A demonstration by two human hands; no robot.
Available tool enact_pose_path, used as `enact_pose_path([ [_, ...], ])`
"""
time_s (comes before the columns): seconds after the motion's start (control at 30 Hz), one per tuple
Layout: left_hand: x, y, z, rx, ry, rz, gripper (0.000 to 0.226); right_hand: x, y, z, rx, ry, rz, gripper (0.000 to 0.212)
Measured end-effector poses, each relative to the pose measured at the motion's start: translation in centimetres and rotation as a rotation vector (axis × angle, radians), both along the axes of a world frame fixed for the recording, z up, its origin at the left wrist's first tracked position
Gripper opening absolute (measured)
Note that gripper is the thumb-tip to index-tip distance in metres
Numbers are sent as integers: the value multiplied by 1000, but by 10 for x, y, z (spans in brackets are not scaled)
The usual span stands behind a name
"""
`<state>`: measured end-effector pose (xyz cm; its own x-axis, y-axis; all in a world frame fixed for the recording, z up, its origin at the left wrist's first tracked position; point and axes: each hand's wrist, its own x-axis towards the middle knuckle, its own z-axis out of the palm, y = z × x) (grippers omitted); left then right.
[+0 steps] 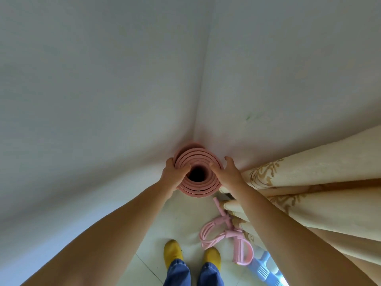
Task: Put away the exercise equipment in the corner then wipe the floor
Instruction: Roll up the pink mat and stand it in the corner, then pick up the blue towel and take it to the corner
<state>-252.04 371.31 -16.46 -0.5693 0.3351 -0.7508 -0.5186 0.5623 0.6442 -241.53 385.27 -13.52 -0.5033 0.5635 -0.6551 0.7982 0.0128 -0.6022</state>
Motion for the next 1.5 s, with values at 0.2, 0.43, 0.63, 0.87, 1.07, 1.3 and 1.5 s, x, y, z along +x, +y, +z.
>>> enact_pose_path([
  [0.2, -1, -3, 70, -142, 265, -217, 60, -9, -7, 65, 182, 35, 224, 58],
  [0.43, 11, -27, 155, -167, 625, -429, 57, 2, -23, 132, 639, 39, 644, 48],
  [0.63, 57, -83, 193, -398, 973, -584, 58, 33, -49, 154, 1028, 41, 1003, 58],
  [0.87, 138, -153, 203, -598, 931, -315, 59, 58, -73, 169, 1131, 135, 1278, 53],
  [1.07, 218, -206, 203, -735, 850, -80, 60, 77, -139, 179, 1122, 311, 1533, 63],
  [1.3, 336, -324, 210, -976, 676, 242, 61, 122, -274, 183, 1068, 508, 1923, 67],
  [1.5, 494, -421, 218, -1092, 531, 587, 60, 211, -411, 184, 992, 751, 2176, 86],
])
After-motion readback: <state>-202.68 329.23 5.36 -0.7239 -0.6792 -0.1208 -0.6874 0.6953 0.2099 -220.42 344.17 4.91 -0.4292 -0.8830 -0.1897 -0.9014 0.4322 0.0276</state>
